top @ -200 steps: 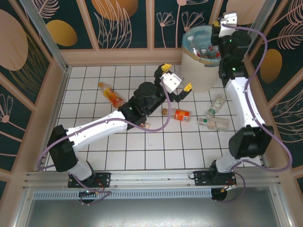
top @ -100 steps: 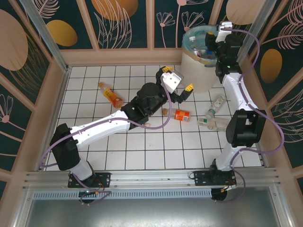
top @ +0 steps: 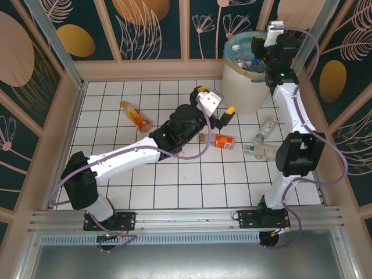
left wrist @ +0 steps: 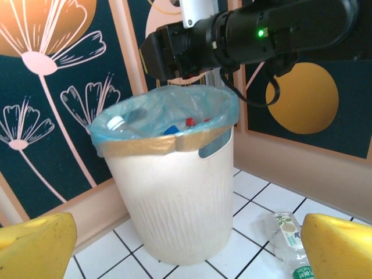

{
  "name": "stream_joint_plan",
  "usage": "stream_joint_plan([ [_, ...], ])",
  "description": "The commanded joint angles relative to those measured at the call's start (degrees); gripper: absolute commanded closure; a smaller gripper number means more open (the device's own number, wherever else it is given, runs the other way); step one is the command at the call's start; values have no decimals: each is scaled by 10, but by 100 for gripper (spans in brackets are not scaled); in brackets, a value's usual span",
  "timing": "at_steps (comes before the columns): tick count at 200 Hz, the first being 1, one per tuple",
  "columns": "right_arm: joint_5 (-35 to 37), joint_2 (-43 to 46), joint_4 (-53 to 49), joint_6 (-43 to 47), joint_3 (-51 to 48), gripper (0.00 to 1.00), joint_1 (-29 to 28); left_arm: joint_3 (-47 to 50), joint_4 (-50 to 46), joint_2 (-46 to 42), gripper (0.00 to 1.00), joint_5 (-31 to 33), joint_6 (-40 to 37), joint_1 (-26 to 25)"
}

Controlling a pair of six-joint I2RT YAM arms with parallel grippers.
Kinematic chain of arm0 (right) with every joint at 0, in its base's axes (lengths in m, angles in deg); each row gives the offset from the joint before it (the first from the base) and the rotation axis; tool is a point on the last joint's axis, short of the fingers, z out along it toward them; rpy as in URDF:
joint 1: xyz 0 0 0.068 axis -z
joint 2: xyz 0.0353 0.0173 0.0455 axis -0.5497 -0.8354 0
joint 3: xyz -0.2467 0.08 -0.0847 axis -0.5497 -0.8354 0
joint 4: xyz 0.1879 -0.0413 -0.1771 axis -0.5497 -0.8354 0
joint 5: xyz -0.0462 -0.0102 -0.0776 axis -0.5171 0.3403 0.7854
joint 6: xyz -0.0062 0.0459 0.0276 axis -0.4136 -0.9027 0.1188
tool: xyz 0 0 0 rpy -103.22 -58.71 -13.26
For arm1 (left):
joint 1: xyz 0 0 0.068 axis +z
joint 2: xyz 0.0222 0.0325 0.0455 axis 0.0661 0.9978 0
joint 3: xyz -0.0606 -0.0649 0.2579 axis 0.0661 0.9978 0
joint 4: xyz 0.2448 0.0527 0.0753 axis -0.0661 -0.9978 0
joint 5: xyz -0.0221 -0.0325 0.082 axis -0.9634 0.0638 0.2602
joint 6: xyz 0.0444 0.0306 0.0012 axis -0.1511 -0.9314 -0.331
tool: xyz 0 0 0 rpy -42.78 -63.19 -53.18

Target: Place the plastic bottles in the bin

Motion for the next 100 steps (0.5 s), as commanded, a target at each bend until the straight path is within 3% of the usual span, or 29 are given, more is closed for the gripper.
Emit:
stream_joint_plan([
  [1, -10, 13, -61, -13, 71, 53, -37, -44, -73, -17, 2, 53, 44, 0],
  [23, 10, 39, -114, -35, 109, 53, -91, -57, -154, -34, 1, 91, 61, 2],
  [43, 22, 83, -161, -61, 85, 53, -142, -13, -199, -80, 2, 93, 7, 7],
  [63, 22, 161, -147, -85, -38, 54, -187, 40, -257, -140, 2, 50, -84, 30],
  [100, 13, 331, -46, -130, -309, 56, -261, 81, -417, -186, 2, -40, -196, 119],
])
